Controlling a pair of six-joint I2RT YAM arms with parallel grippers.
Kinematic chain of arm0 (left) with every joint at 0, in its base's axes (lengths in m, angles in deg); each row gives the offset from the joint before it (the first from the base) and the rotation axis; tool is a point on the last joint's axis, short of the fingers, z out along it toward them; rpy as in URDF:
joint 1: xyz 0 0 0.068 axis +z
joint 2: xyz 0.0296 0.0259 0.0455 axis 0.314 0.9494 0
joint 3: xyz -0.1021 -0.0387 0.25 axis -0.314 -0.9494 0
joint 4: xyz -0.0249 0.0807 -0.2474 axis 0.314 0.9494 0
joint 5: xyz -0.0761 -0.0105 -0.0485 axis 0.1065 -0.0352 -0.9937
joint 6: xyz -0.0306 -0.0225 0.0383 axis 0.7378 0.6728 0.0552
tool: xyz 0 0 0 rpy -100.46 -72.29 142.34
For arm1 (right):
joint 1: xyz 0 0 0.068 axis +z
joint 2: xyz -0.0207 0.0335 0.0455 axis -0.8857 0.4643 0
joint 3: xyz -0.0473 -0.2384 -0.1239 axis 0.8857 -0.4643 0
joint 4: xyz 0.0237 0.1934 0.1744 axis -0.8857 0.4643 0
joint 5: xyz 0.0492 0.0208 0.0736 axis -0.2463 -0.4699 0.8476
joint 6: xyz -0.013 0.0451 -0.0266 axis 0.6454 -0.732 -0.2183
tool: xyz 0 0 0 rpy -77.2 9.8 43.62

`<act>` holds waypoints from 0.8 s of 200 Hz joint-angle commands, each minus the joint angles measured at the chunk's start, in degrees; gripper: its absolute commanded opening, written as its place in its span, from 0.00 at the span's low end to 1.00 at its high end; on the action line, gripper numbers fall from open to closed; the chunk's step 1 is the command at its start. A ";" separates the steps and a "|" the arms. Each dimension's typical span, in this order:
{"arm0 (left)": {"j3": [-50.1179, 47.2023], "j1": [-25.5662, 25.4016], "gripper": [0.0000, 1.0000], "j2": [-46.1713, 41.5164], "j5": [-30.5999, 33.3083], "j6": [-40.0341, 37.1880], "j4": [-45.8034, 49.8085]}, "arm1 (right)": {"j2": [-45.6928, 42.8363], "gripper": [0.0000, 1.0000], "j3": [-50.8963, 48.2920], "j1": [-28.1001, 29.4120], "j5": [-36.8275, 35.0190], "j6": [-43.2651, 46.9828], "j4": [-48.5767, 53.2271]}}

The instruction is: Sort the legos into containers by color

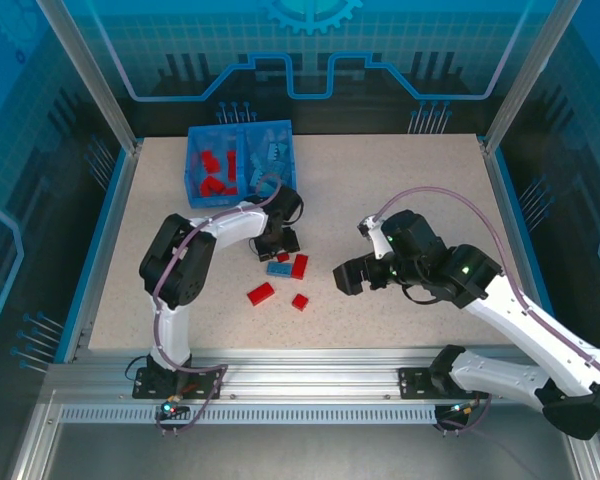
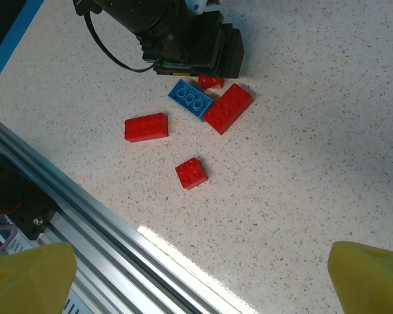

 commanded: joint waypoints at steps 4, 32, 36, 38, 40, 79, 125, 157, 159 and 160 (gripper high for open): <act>0.80 -0.34 0.49 2.09 -0.52 0.62 0.95 | -0.36 1.00 -0.42 0.12 0.64 -1.04 0.59; 1.38 -0.32 0.37 1.44 -1.18 0.37 1.14 | 1.20 1.00 -0.33 0.59 4.02 -0.46 0.32; 1.51 -0.32 0.36 1.18 -1.27 0.28 1.22 | 1.50 1.00 -0.25 0.67 4.13 -0.55 0.19; 1.57 -0.37 0.35 1.01 -1.31 0.22 1.34 | 1.52 1.00 -0.25 0.73 4.09 -0.55 0.16; 1.65 -0.33 0.34 0.84 -1.29 0.19 1.35 | 1.65 1.00 -0.24 0.71 4.02 -0.59 0.15; 4.38 -0.38 0.25 -5.08 2.12 -2.41 4.27 | 1.64 1.00 0.29 0.99 2.88 -1.56 -0.74; 12.15 2.04 0.25 -11.86 16.27 -10.11 8.22 | -0.97 1.00 -0.19 0.98 0.40 -2.57 -0.21; 20.20 9.80 0.25 -9.98 16.16 -12.11 9.18 | -2.79 1.00 -0.82 1.03 -0.63 -3.77 0.09; 20.68 10.43 0.25 -9.71 16.08 -12.10 9.15 | -2.88 1.00 -0.85 1.05 -0.72 -3.84 0.13; 20.98 10.68 0.25 -9.53 15.98 -12.07 9.17 | -2.91 1.00 -0.85 1.05 -0.75 -3.91 0.18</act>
